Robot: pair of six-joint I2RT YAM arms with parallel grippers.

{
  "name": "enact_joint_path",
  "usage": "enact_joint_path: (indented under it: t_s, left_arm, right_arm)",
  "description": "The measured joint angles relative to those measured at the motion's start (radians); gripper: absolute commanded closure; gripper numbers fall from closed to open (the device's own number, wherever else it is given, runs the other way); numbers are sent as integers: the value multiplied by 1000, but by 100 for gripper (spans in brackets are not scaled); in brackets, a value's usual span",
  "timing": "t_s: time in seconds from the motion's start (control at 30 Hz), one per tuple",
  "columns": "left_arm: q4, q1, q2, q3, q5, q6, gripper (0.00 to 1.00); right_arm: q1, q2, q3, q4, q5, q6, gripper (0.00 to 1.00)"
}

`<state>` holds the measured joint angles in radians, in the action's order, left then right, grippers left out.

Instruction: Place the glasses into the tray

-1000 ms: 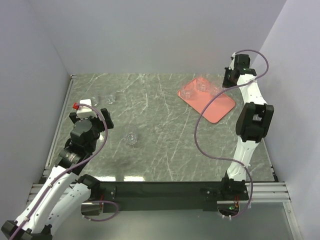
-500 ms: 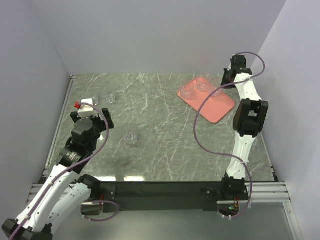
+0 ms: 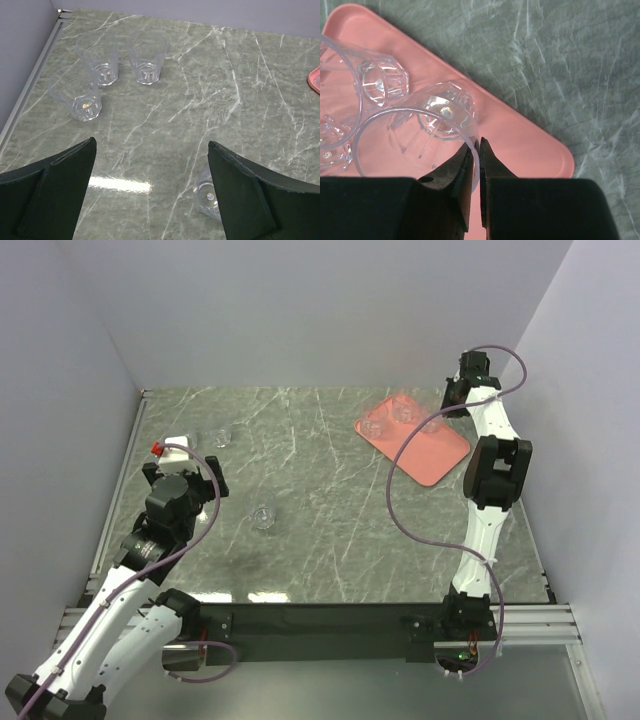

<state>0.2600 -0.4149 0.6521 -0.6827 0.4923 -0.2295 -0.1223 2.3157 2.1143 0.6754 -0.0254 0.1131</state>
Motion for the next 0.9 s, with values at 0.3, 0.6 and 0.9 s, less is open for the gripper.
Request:
enact_joint_path:
  t_s: [0.3,0.6,0.9]
  left_arm:
    - [0,5,6,0,-12,3,1]
    - [0,12,6,0,-67,-5,1]
    - [28,14,121,-21,-185,-197,1]
  right_arm:
    - [0,0,22,-3,3,-6,59]
    - [-2,-106,-115,-34,-8,-45,56]
    - [-21,-597,-587,-70,-255,-209,55]
